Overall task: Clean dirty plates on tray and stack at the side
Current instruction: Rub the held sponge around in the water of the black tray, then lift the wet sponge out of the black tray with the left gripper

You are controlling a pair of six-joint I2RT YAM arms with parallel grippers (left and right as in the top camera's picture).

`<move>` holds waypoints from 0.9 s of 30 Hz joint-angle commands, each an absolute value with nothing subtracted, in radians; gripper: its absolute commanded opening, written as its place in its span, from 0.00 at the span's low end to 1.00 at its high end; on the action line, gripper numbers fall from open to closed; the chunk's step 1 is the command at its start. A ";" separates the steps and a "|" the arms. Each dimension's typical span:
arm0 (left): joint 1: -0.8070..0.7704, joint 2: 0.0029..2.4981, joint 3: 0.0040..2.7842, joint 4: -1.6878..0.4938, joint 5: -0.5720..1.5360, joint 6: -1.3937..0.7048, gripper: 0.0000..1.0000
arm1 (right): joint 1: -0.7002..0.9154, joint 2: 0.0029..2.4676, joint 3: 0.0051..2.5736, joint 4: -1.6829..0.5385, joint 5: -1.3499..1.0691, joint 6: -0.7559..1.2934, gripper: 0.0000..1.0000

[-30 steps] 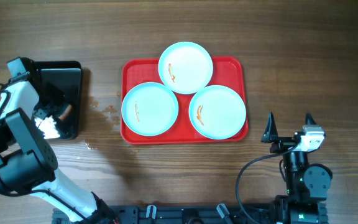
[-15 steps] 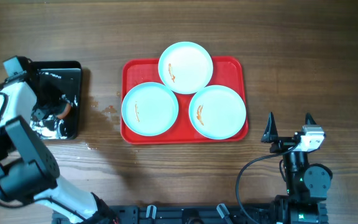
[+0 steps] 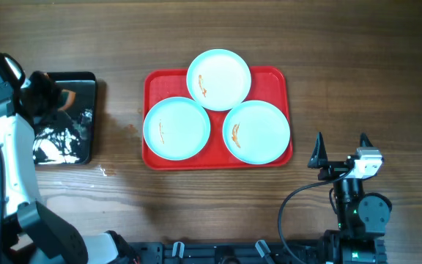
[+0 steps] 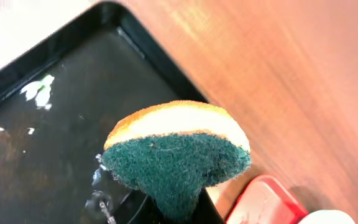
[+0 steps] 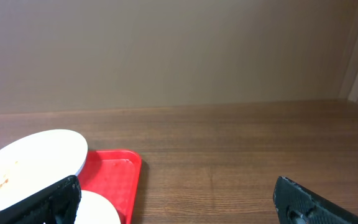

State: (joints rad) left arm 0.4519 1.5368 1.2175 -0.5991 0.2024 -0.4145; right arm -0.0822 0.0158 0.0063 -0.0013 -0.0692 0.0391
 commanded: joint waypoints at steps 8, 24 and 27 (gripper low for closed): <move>0.452 1.618 1.122 -0.572 -0.054 -0.295 0.04 | -0.087 0.014 0.005 0.001 -0.056 0.027 1.00; 0.450 1.380 1.173 -0.544 -0.035 -0.295 0.04 | -0.087 0.014 0.005 0.001 -0.056 0.026 1.00; 0.450 1.368 1.173 -0.551 -0.034 -0.295 0.04 | -0.087 0.014 0.005 0.001 -0.056 0.026 1.00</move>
State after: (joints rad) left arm 0.4515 1.3830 1.1553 -0.5442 -0.0189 -0.3145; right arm -0.0822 0.0158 0.0063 -0.0013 -0.0692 0.0387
